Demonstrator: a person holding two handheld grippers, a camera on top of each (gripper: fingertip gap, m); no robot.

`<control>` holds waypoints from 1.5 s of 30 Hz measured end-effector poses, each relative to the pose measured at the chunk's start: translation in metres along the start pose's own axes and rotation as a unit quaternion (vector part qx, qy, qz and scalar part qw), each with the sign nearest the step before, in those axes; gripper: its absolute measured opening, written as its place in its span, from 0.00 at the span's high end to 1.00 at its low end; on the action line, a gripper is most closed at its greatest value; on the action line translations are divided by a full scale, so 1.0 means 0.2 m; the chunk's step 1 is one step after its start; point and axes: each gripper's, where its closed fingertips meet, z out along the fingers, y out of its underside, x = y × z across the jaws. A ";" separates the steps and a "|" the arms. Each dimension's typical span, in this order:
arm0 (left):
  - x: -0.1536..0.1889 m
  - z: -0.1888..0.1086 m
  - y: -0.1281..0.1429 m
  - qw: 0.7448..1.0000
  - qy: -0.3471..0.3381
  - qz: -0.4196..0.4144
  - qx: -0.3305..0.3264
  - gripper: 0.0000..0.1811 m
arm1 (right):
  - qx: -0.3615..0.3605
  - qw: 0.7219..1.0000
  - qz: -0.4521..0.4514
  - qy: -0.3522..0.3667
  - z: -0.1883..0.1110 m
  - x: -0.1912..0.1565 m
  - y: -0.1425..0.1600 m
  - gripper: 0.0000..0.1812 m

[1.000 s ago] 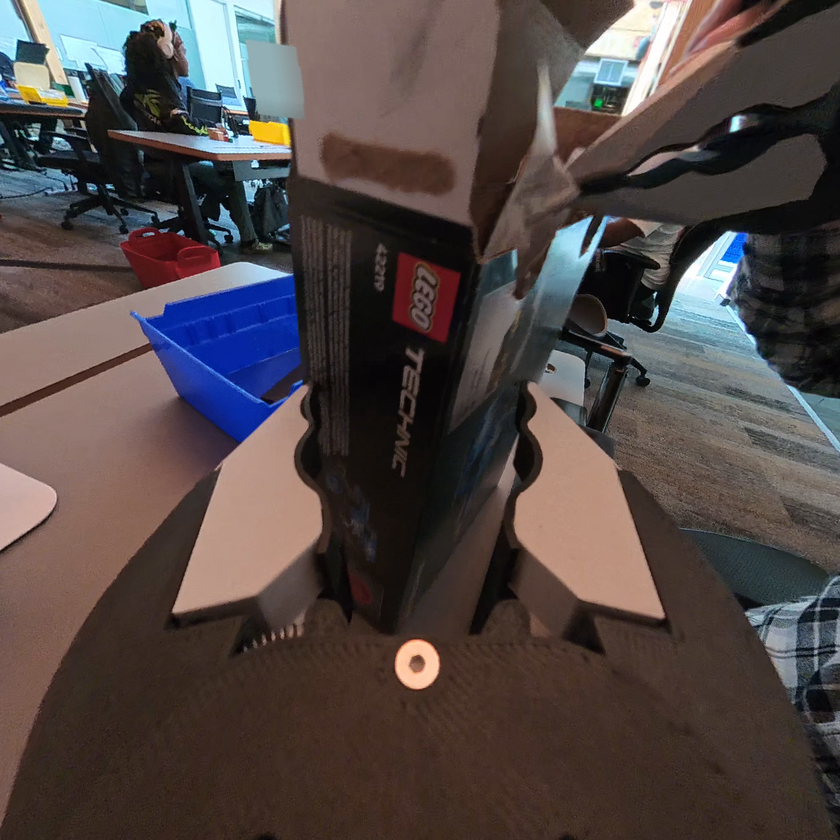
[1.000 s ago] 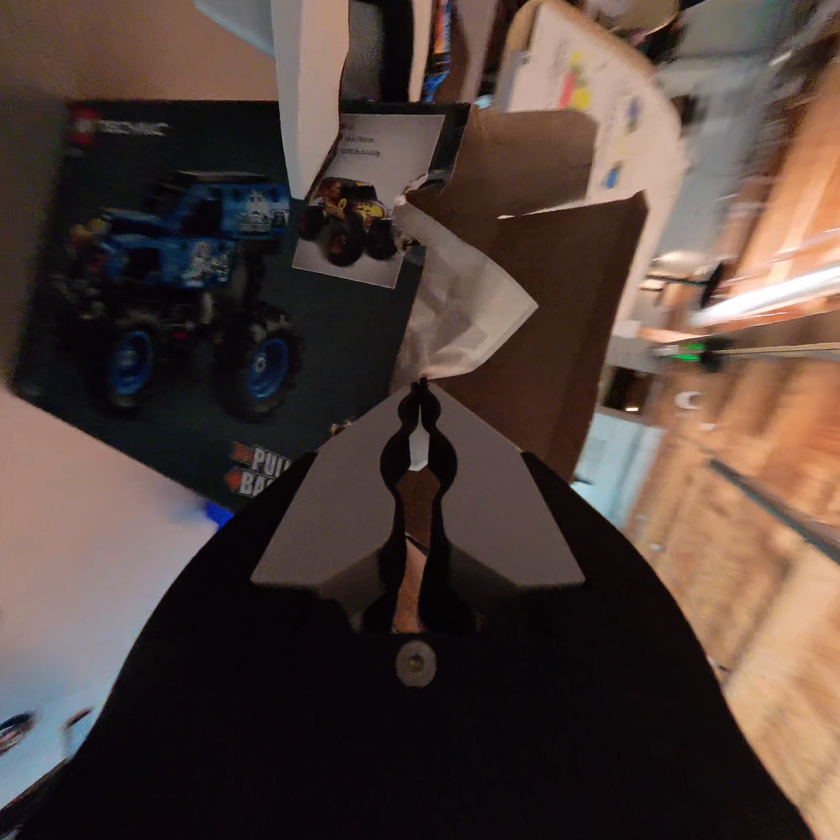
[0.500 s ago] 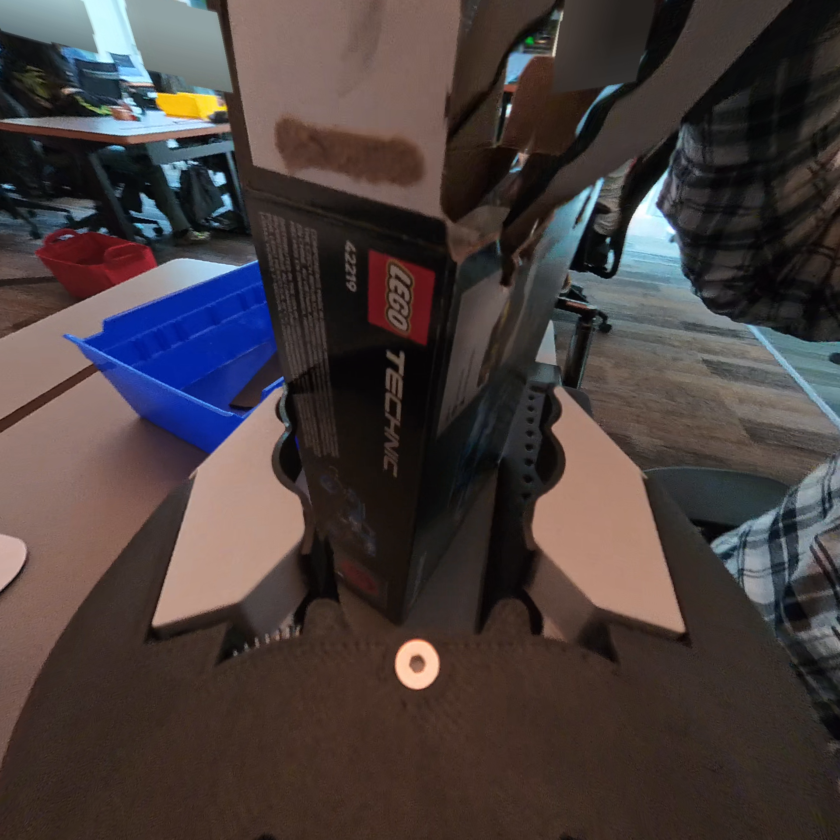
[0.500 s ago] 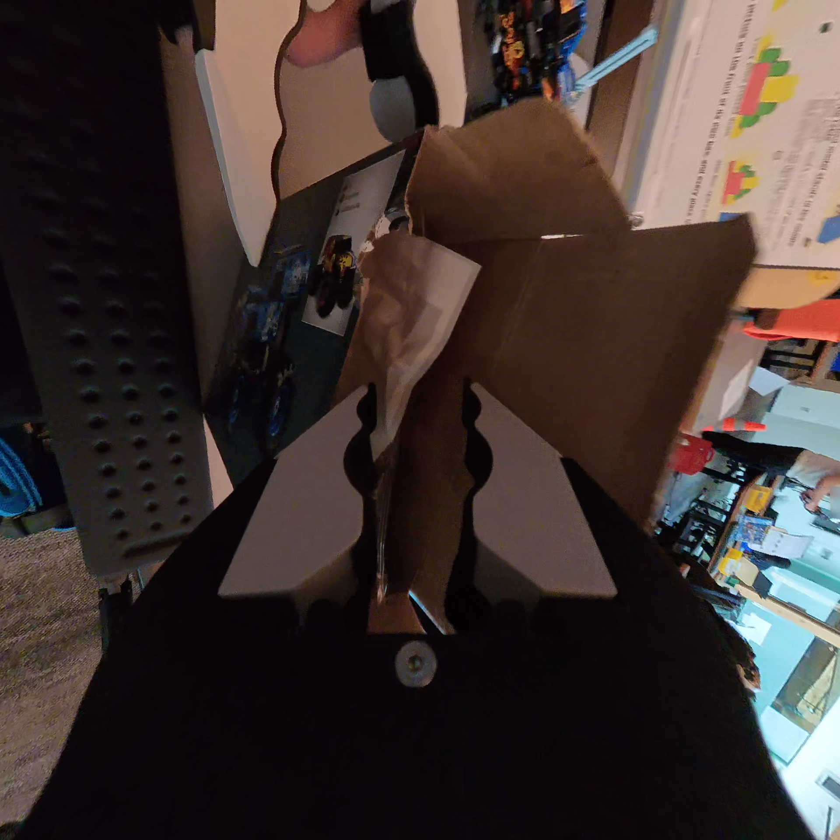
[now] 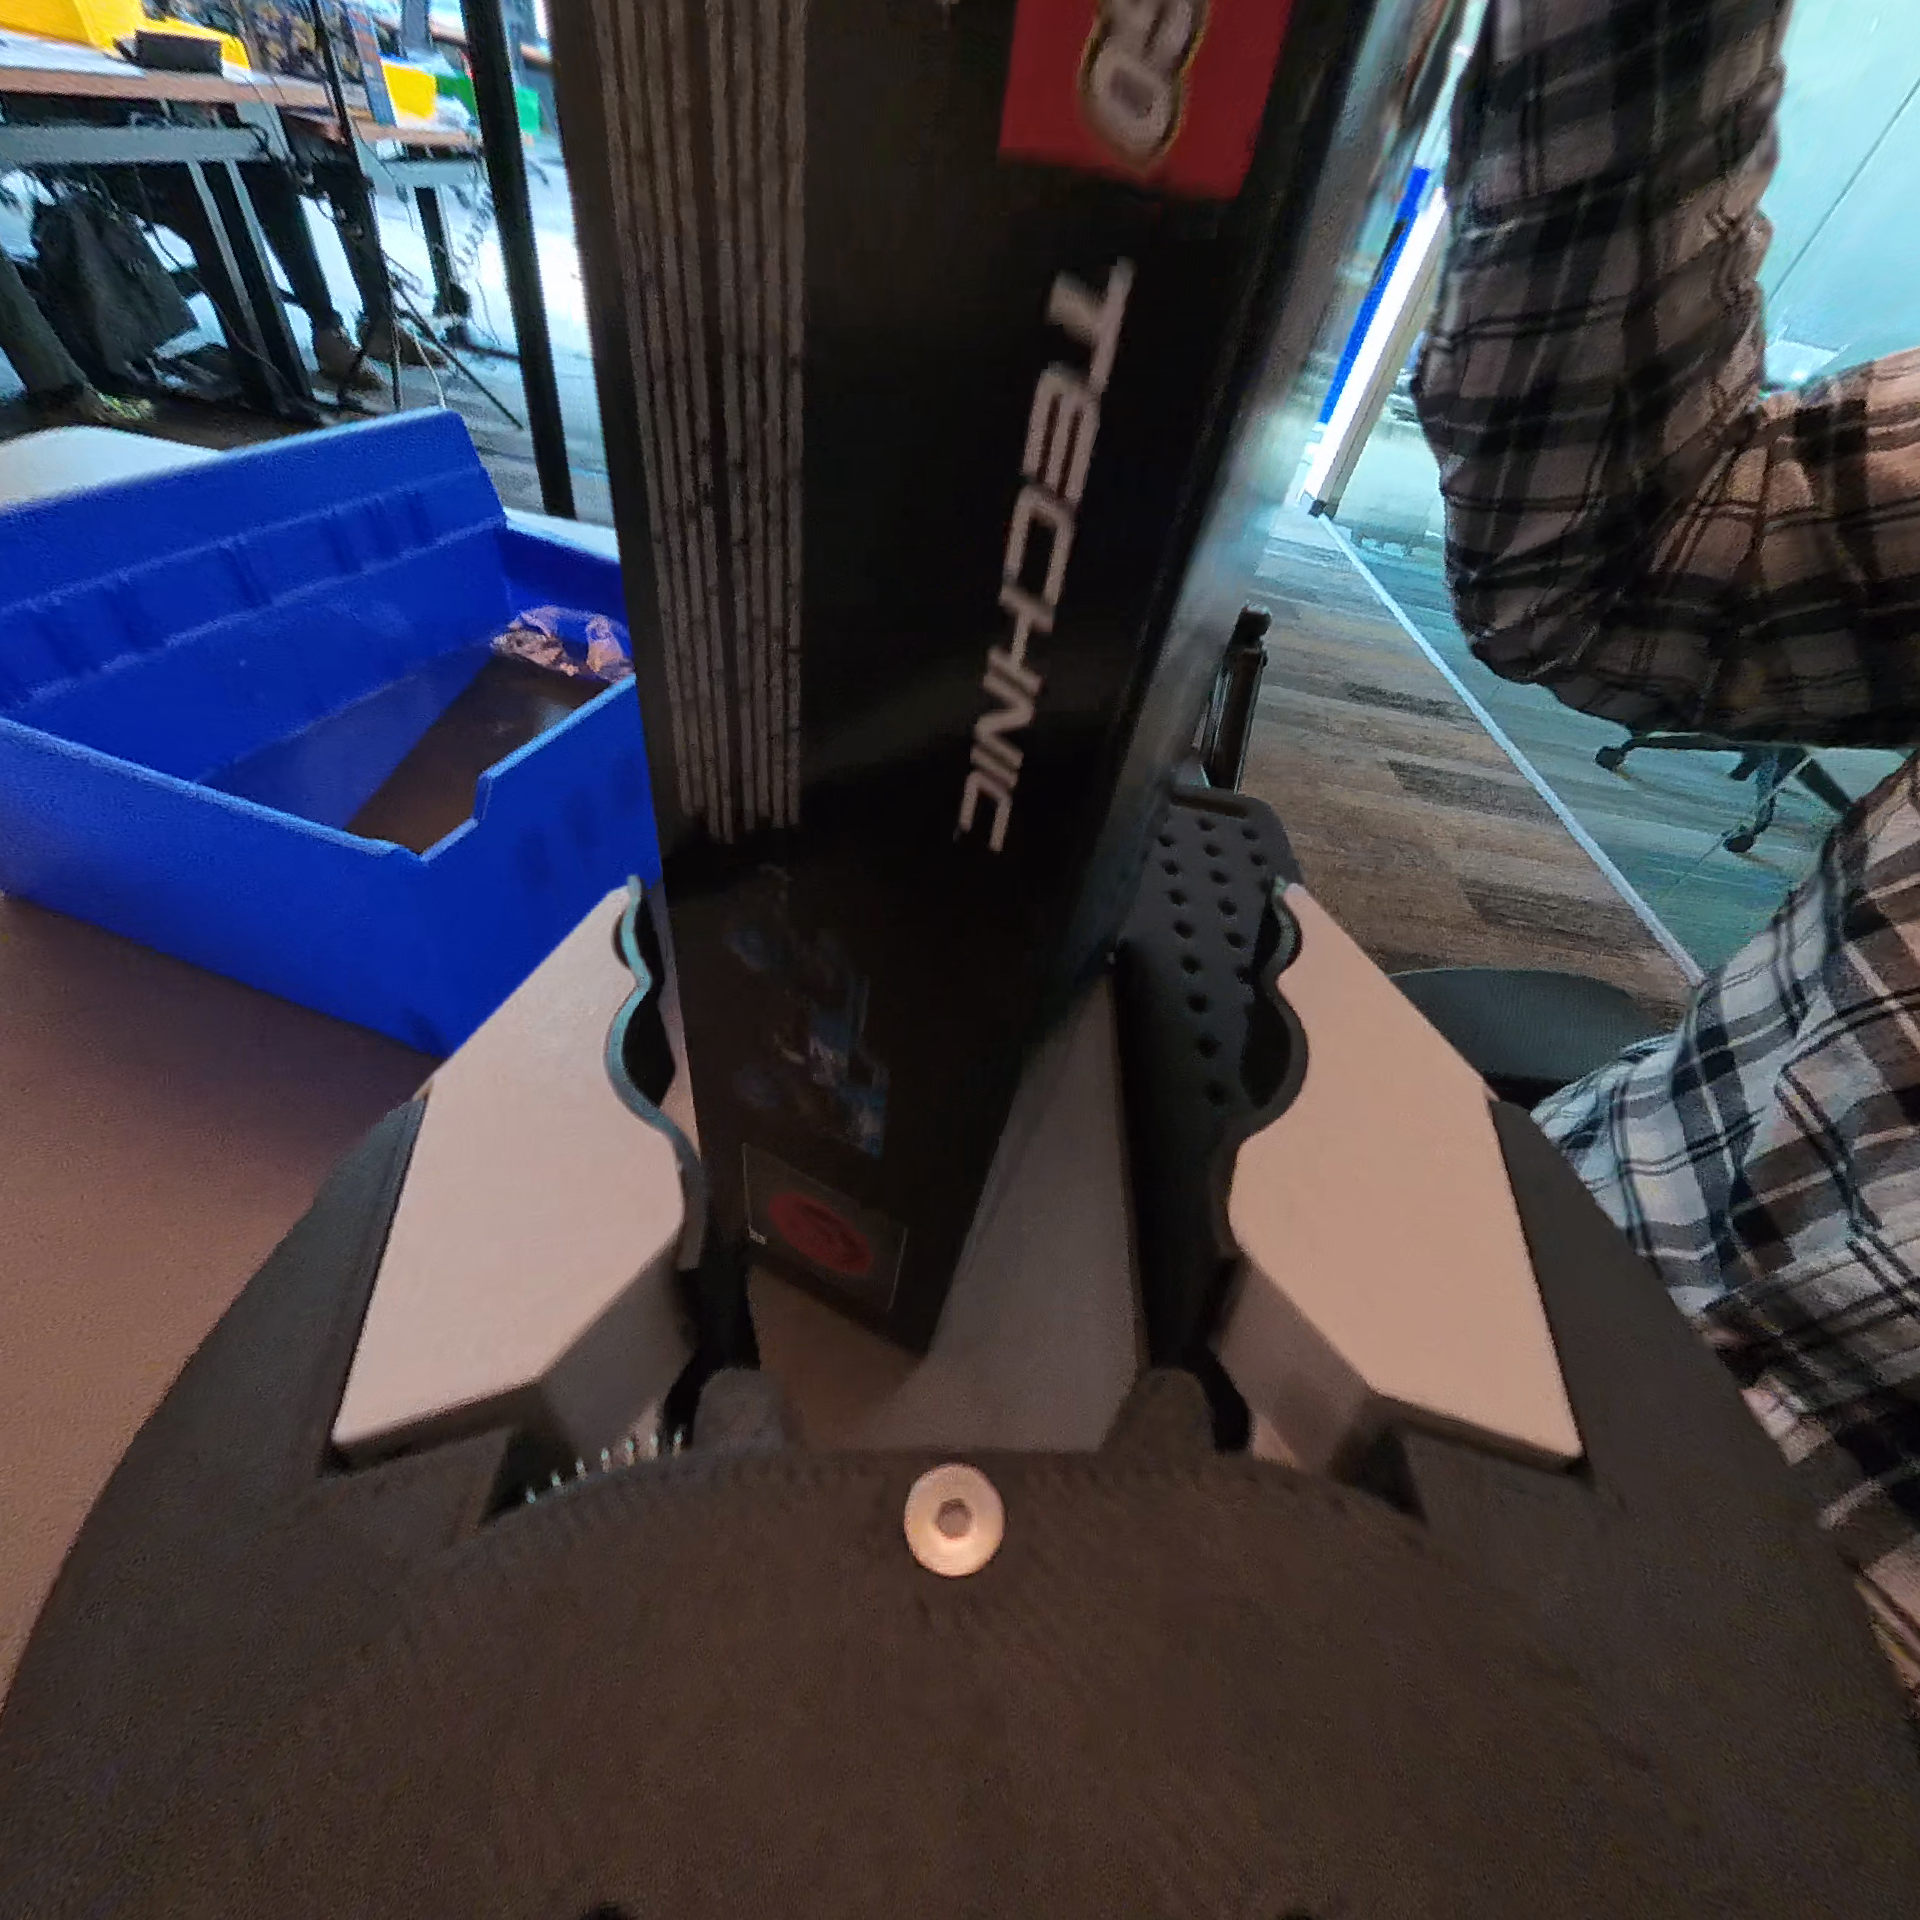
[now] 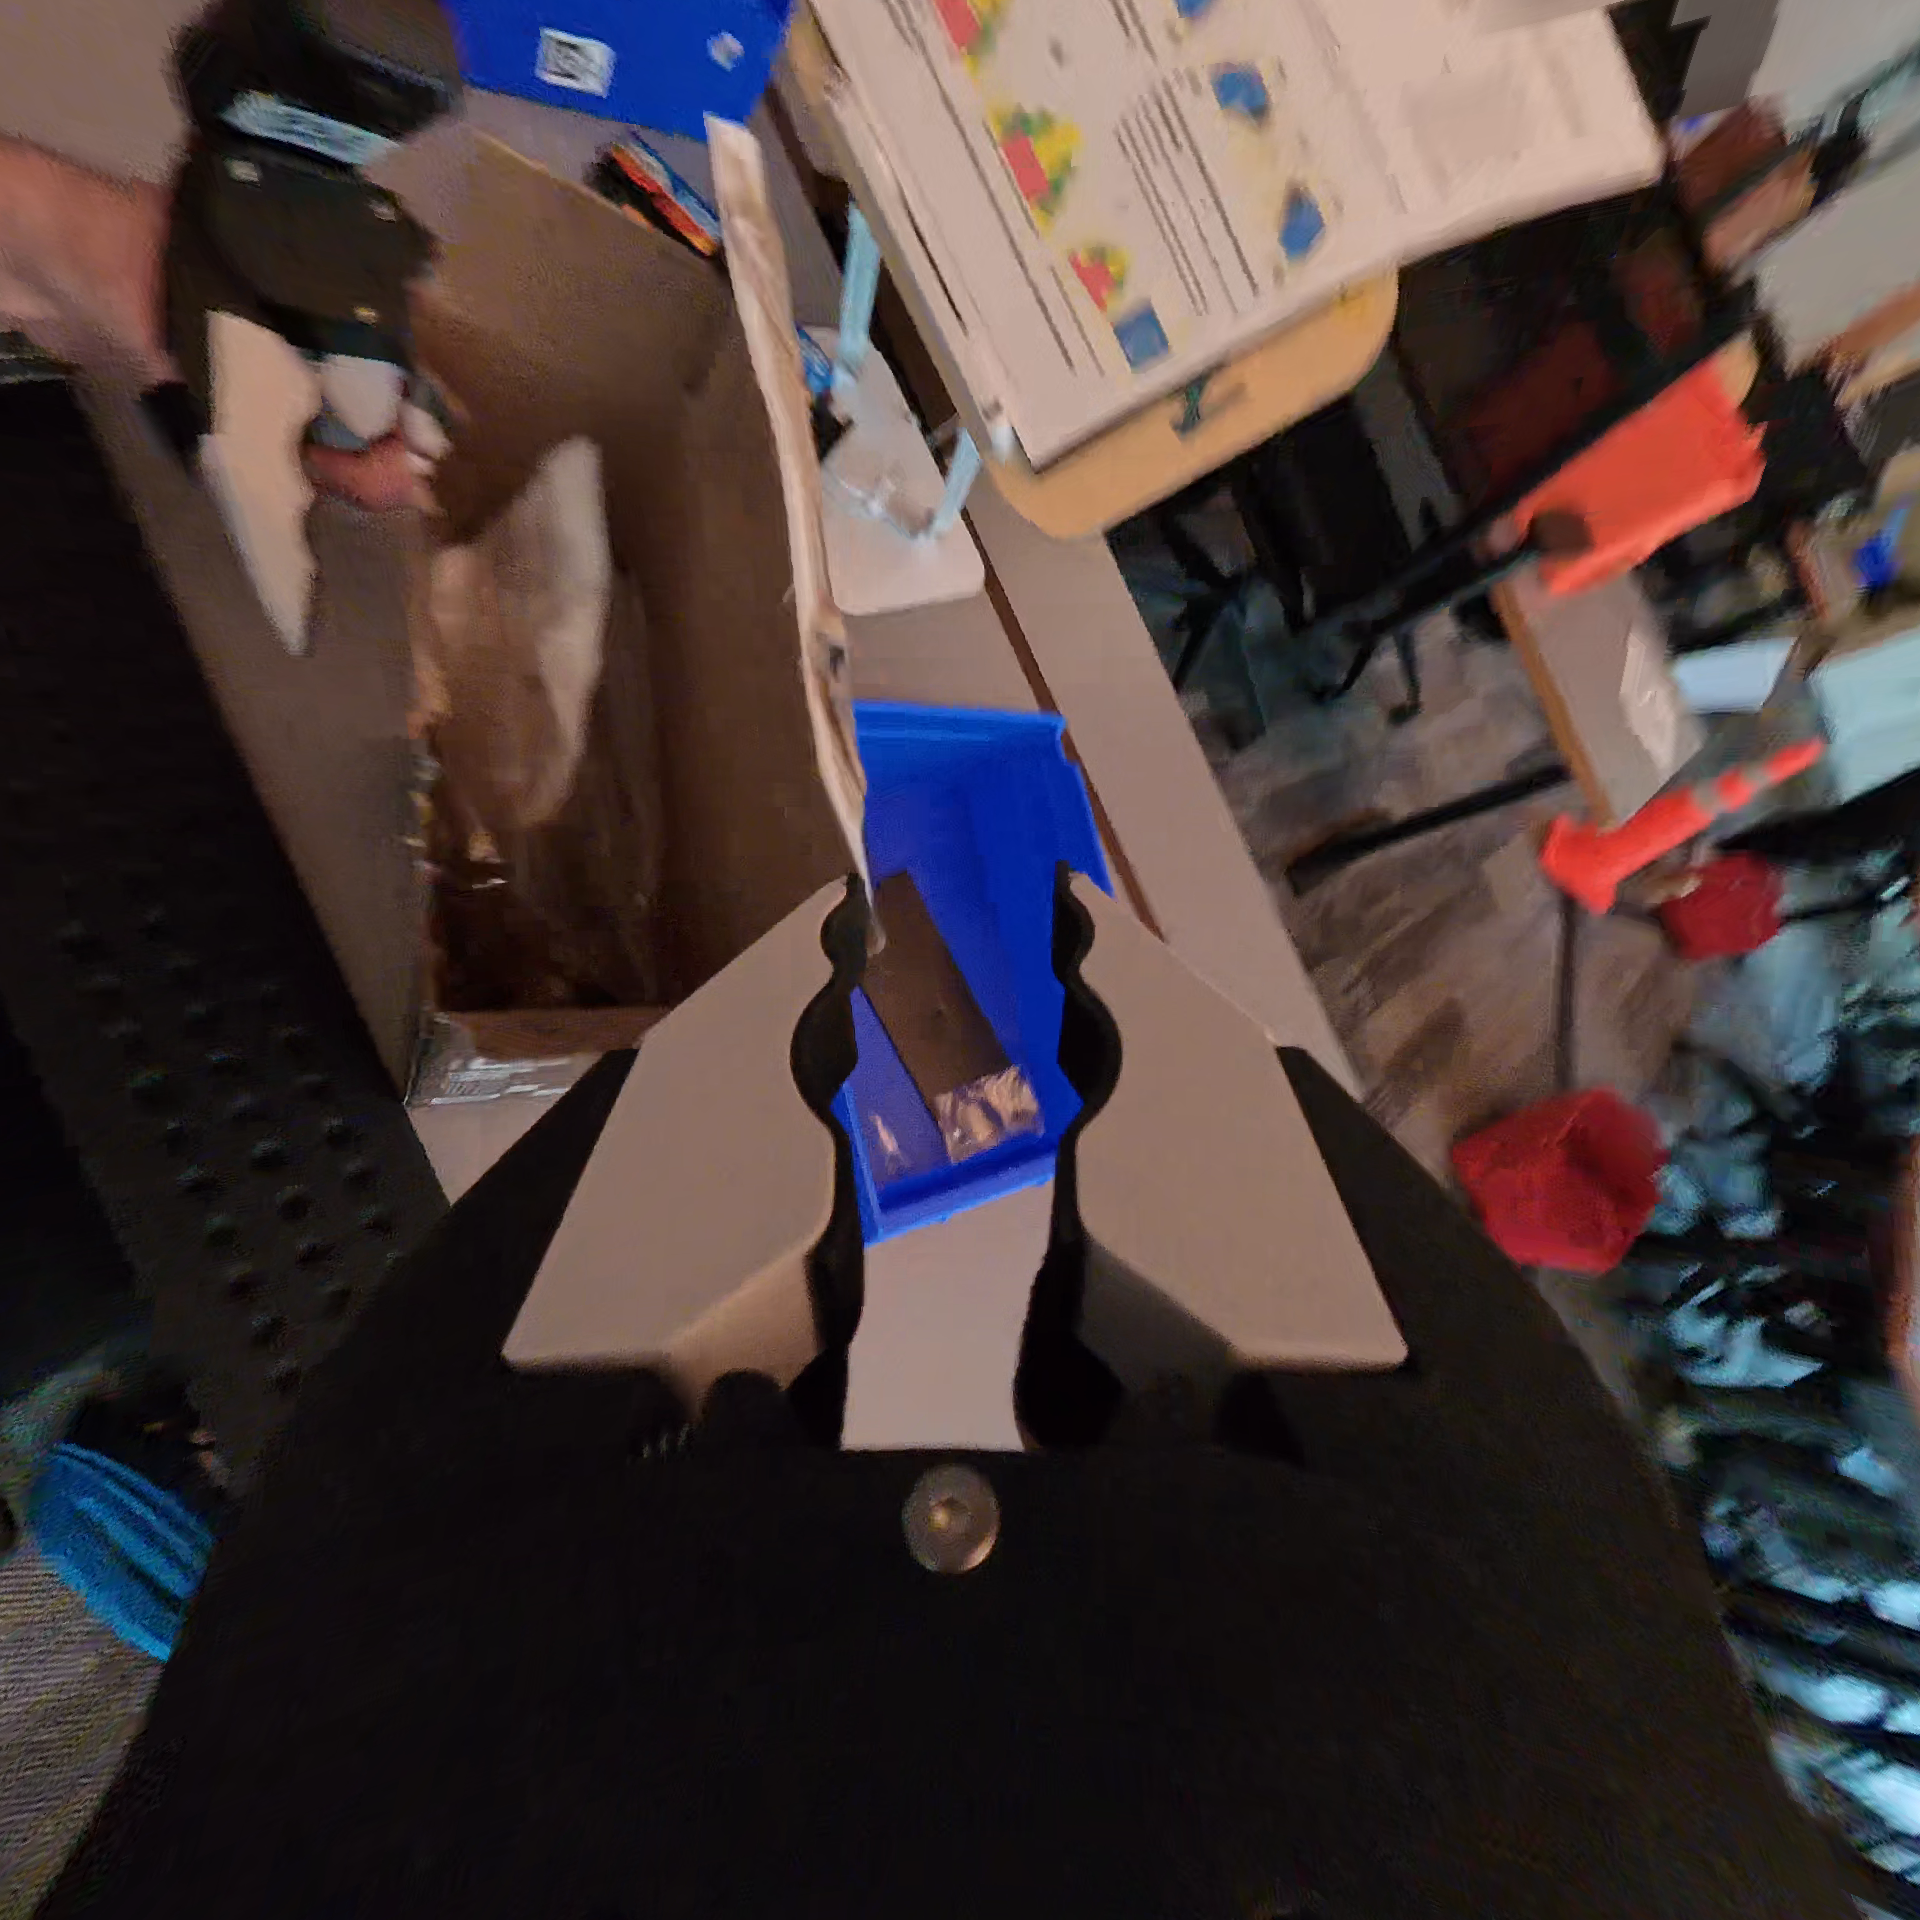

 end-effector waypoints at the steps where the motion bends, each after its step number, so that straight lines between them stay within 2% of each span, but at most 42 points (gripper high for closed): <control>1: 0.00 0.01 0.02 1.000 0.007 -0.006 -0.004 0.38 | -0.016 0.999 0.027 -0.009 0.06 0.04 0.09 0.80; 4: 0.00 0.06 0.07 0.999 0.022 -0.009 -0.023 0.37 | -0.046 0.997 0.063 -0.023 0.24 0.13 0.31 0.80; 6: -0.02 0.08 0.09 0.999 0.024 -0.014 -0.027 0.41 | 0.009 0.990 0.117 -0.082 0.31 0.10 0.31 0.80; 8: -0.02 0.10 0.11 0.999 0.030 -0.017 -0.030 0.46 | 0.062 0.983 0.140 -0.106 0.33 0.10 0.30 0.82; 9: -0.02 0.11 0.11 0.999 0.035 -0.016 -0.029 0.46 | 0.070 0.981 0.145 -0.104 0.34 0.11 0.32 0.82; 10: 0.00 0.12 0.10 0.999 0.045 -0.014 -0.024 0.51 | 0.078 0.980 0.152 -0.100 0.35 0.14 0.34 0.82; 14: 0.03 0.15 0.12 0.999 0.034 0.022 -0.034 0.52 | 0.095 0.970 0.208 -0.085 0.38 0.26 0.48 0.83; 17: 0.04 0.13 0.13 0.998 0.032 0.032 -0.044 0.52 | 0.014 0.974 0.216 -0.064 0.52 0.30 0.73 0.82; 22: 0.02 0.04 0.15 0.998 0.022 0.032 -0.055 0.52 | -0.155 0.967 0.179 -0.098 0.90 0.20 1.16 0.72; 25: 0.01 -0.02 0.16 0.998 0.007 0.041 -0.055 0.52 | -0.241 0.953 0.143 -0.117 1.09 0.16 1.38 0.71; 27: 0.00 -0.06 0.17 0.998 0.000 0.041 -0.058 0.52 | -0.274 0.942 0.133 -0.142 1.18 0.13 1.46 0.68; 29: -0.01 -0.10 0.18 0.998 -0.006 0.039 -0.057 0.53 | -0.293 0.935 0.121 -0.157 1.24 0.10 1.51 0.68; 31: -0.02 -0.12 0.18 0.998 -0.009 0.038 -0.057 0.53 | -0.295 0.930 0.133 -0.175 1.26 0.09 1.50 0.71; 35: -0.03 -0.14 0.18 0.998 -0.012 0.038 -0.058 0.52 | -0.283 0.927 0.143 -0.202 1.29 0.06 1.47 1.00; 39: -0.03 -0.14 0.19 0.997 -0.015 0.043 -0.061 0.52 | -0.281 0.930 0.133 -0.198 1.28 0.07 1.45 1.00; 40: -0.03 -0.14 0.19 0.997 -0.015 0.043 -0.062 0.52 | -0.268 0.934 0.140 -0.193 1.29 0.08 1.43 0.97; 41: -0.02 -0.14 0.19 0.997 -0.016 0.044 -0.063 0.52 | -0.271 0.935 0.140 -0.181 1.29 0.10 1.43 0.79; 42: -0.02 -0.14 0.19 0.997 -0.017 0.045 -0.063 0.52 | -0.288 0.933 0.131 -0.170 1.29 0.12 1.45 0.67; 44: -0.02 -0.14 0.19 0.997 -0.017 0.045 -0.064 0.53 | -0.320 0.923 0.121 -0.176 1.31 0.10 1.49 0.64; 45: -0.02 -0.14 0.19 0.997 -0.017 0.046 -0.064 0.52 | -0.335 0.916 0.120 -0.187 1.32 0.09 1.51 0.66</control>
